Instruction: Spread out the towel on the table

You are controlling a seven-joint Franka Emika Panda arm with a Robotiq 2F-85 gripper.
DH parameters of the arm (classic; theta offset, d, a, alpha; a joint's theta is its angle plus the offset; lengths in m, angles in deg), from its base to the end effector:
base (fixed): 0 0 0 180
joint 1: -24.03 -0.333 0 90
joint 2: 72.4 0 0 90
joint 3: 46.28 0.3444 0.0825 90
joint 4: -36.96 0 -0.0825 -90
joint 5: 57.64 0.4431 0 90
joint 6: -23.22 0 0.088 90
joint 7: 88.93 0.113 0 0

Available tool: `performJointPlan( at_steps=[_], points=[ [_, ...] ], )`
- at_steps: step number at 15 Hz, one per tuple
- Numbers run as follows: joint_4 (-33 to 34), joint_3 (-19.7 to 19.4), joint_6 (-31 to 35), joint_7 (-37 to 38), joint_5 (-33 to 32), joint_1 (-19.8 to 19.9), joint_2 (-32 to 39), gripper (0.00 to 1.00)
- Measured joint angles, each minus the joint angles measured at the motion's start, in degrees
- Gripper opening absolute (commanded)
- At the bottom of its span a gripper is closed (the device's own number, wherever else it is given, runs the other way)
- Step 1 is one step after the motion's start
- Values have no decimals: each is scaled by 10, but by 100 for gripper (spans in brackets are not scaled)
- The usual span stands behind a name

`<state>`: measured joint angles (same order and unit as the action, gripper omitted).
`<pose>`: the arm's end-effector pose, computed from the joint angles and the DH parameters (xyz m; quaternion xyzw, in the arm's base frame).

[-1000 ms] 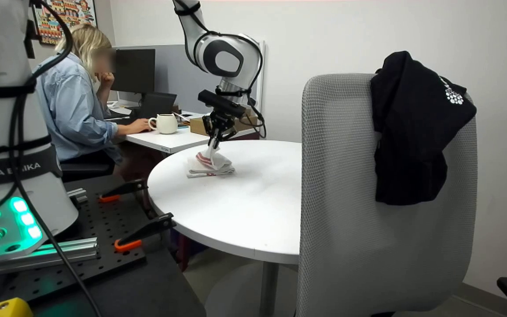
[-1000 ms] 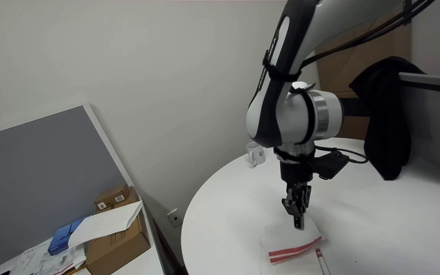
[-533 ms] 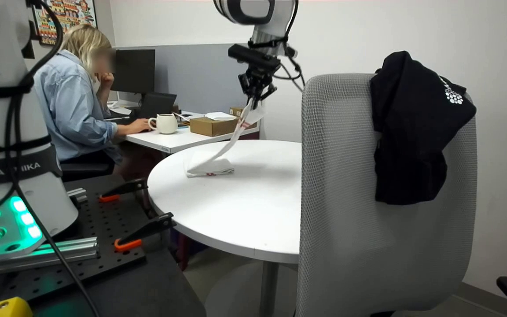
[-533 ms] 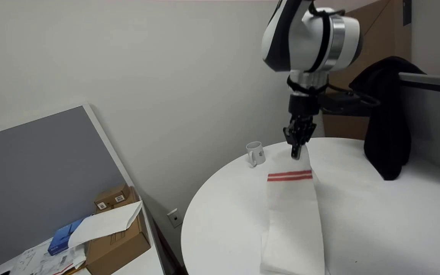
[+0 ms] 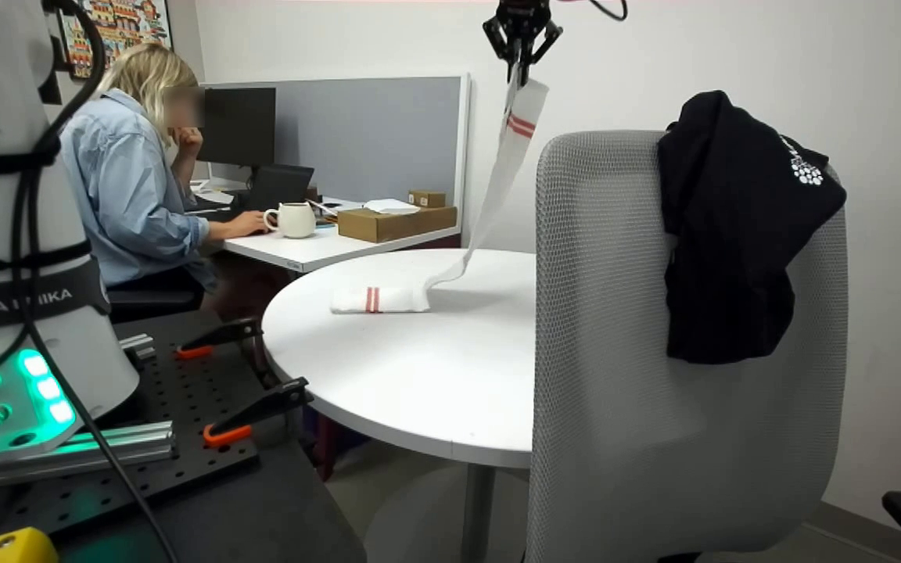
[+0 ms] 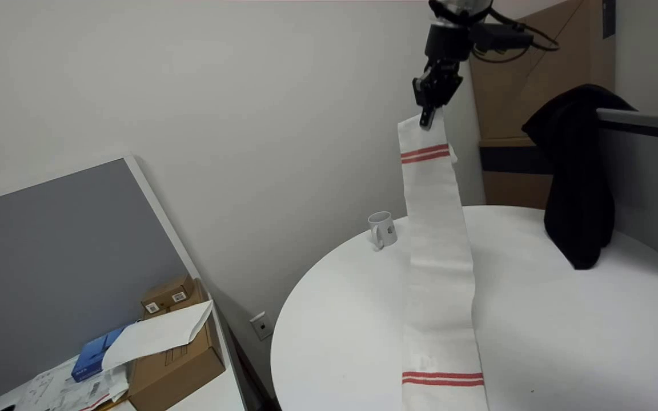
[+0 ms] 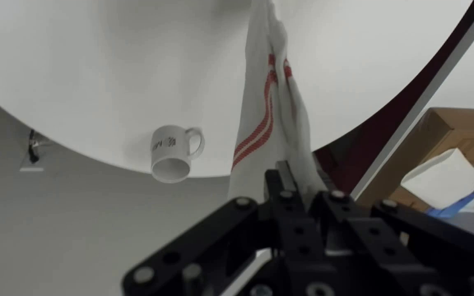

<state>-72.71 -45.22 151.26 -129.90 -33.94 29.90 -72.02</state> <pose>0.6478 -0.0405 0.5249 -0.9499 -0.2052 -0.2108 0.1059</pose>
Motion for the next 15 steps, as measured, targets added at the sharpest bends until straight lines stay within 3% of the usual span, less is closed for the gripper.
performJointPlan(
  at_steps=[6,15],
  points=[
    [122,-17,-13,-8,-4,-1,3,2],
    [214,-23,-15,-18,-11,0,54,2]
  ],
)
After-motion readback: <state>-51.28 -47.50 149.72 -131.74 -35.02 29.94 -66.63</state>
